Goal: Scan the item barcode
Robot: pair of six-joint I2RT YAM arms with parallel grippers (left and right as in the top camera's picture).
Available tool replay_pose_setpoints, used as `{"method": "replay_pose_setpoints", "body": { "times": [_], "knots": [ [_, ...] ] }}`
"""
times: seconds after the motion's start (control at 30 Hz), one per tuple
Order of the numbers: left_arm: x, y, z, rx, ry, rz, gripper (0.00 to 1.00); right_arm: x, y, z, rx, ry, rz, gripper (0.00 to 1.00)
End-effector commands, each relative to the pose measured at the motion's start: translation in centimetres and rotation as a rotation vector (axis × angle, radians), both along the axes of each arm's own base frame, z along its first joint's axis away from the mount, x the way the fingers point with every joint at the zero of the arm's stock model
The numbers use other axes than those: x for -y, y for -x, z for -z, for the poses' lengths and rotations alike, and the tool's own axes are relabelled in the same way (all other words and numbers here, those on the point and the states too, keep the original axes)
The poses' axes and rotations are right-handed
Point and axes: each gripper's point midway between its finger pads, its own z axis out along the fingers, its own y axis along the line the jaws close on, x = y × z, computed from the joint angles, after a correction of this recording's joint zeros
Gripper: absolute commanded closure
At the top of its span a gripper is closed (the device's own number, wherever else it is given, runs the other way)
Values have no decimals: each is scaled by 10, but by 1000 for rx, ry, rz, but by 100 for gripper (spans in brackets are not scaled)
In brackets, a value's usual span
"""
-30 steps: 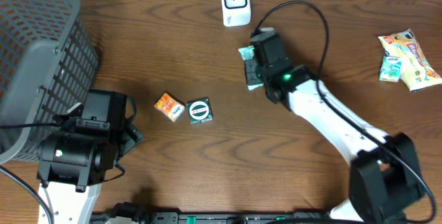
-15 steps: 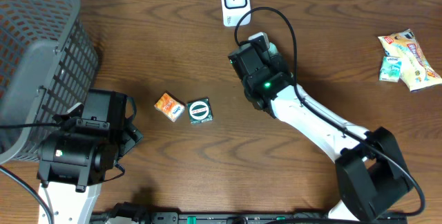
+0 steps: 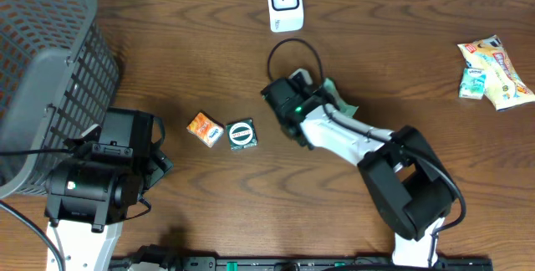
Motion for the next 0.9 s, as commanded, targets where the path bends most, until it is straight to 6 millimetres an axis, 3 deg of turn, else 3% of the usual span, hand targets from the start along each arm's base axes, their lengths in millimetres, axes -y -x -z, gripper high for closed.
{"method": "replay_pose_setpoints", "body": {
  "times": [0.0,0.07,0.17,0.27,0.37,0.5,0.63,0.87],
  "knots": [
    [-3,-1,-7,26,-9,-16,2,-37,14,-3,-25,-126,-43,76],
    [-3,-1,-7,26,-10,-16,2,-60,26,-3,-82,-221,-70,68],
    [-3,-1,-7,26,-10,-17,2,-81,31,-13,-121,-338,-79,46],
    [-3,-1,-7,26,-10,-17,2,-89,27,-37,-128,-430,-71,39],
    [-3,-1,-7,26,-9,-16,2,-82,15,-67,-109,-481,-48,35],
    [-3,-1,-7,26,-9,-16,2,-52,-5,-94,-68,-508,26,34],
    [-3,-1,-7,26,-10,-16,2,-36,-12,-81,-170,-593,30,41],
    [-3,-1,-7,25,-10,-16,2,-36,6,-40,-449,-814,-22,43]
  ]
}}
